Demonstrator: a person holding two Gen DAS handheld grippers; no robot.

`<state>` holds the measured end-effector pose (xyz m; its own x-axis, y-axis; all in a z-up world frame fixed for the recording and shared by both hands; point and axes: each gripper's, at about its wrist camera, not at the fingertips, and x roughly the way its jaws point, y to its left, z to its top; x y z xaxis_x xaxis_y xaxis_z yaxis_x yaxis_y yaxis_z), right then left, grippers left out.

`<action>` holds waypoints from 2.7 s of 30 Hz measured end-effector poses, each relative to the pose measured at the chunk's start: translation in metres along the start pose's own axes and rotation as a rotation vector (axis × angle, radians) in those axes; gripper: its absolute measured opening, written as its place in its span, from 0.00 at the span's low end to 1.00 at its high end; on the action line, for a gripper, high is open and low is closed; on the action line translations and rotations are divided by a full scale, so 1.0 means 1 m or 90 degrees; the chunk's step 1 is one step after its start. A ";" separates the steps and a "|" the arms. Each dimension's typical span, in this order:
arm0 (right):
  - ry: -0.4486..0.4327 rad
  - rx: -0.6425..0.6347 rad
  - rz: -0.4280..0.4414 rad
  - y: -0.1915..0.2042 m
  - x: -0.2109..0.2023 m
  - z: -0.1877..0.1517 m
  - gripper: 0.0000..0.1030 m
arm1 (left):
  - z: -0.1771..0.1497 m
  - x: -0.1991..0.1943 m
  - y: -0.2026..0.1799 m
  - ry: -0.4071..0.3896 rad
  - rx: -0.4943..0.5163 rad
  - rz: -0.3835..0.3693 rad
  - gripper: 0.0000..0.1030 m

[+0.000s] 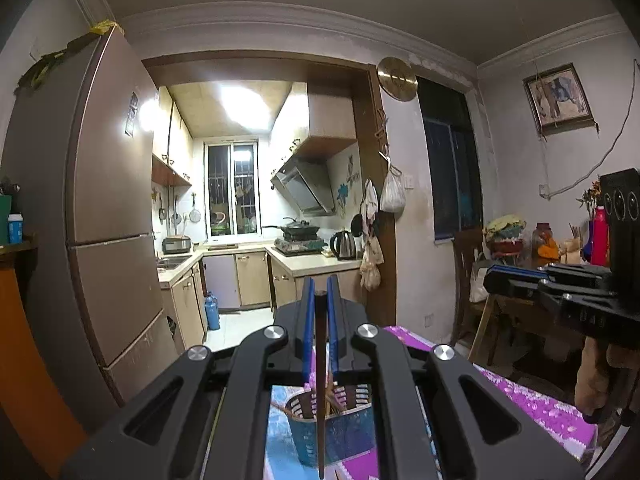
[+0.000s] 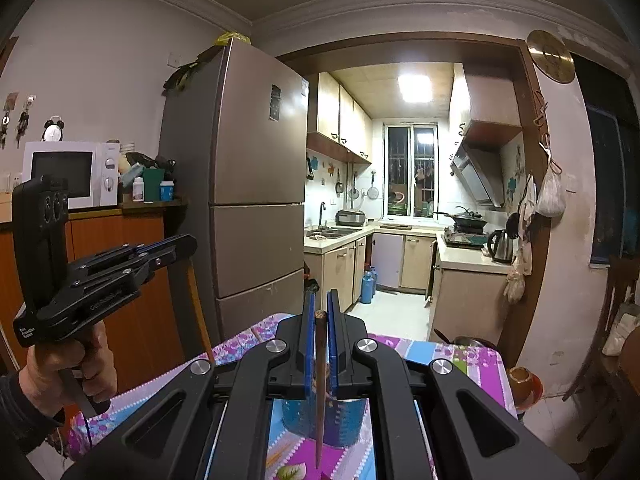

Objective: Organize utensils
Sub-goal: 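Lower both held chopsticks down into the blue holder, then open both grippers to release the chopsticks into the holder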

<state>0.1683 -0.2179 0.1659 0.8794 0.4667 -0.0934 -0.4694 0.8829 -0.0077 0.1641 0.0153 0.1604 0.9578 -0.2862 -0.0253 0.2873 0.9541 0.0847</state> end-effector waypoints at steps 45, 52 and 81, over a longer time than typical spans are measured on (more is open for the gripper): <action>0.053 0.027 0.007 -0.051 0.172 -0.002 0.07 | -0.011 0.155 0.044 0.043 -0.042 -0.001 0.05; 0.071 0.036 0.008 -0.053 0.182 -0.017 0.07 | -0.024 0.167 0.045 0.065 -0.047 -0.005 0.05; 0.010 -0.007 -0.005 -0.011 0.015 -0.044 0.22 | -0.071 -0.013 0.009 0.090 -0.005 -0.028 0.39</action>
<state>0.1833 -0.2230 0.1204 0.8820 0.4585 -0.1094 -0.4631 0.8861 -0.0199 0.1539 0.0338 0.0903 0.9347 -0.3127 -0.1691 0.3283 0.9417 0.0730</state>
